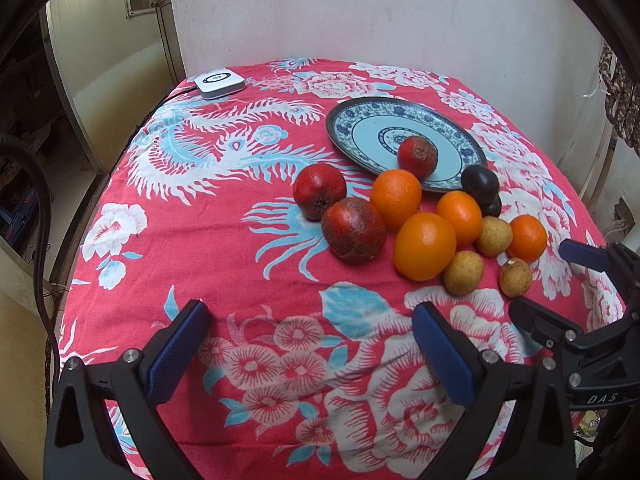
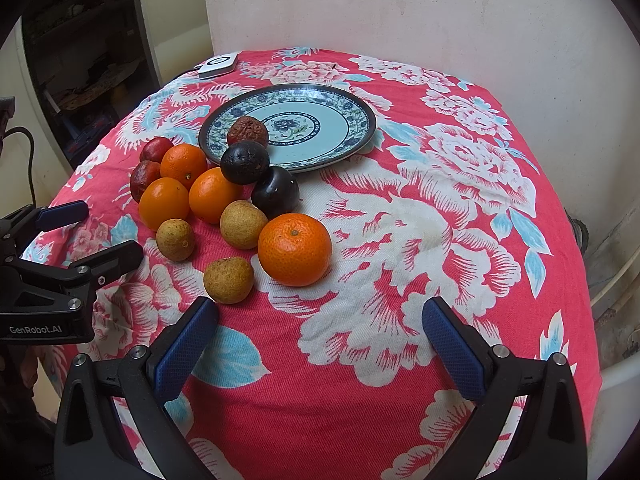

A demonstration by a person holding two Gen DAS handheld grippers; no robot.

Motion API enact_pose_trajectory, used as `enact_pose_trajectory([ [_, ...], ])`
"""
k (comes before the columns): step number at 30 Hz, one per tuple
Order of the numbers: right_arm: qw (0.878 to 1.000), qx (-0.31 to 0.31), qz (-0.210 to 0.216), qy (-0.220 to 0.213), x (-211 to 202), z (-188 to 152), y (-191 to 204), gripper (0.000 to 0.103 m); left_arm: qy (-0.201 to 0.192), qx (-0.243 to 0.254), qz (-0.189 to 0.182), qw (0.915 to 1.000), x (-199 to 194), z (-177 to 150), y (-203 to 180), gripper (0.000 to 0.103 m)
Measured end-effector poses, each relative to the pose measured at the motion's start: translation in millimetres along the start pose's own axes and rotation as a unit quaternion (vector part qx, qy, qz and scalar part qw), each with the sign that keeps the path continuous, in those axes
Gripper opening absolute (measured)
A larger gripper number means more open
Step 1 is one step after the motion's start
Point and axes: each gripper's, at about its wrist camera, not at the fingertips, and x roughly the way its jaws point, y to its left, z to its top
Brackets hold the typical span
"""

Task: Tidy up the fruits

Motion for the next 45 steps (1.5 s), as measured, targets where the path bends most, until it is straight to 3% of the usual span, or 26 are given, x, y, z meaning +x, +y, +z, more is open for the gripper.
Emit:
enact_pose_trajectory([
  [21,1.000,-0.002,0.001,0.000,-1.7,1.0,-0.4,0.101,0.004,0.003,-0.001,1.0000,-1.4,1.1,-0.6,0.103],
  [33,0.999,-0.002,0.032,-0.017,-16.0,7.4,-5.2,0.081,-0.008,-0.018,-0.020,0.9996,-11.8,12.3,7.9,0.101],
  [45,0.998,0.006,0.050,-0.030,-21.3,17.8,-10.5,0.059,-0.006,-0.029,-0.042,0.9986,-6.2,32.5,8.7,0.085],
])
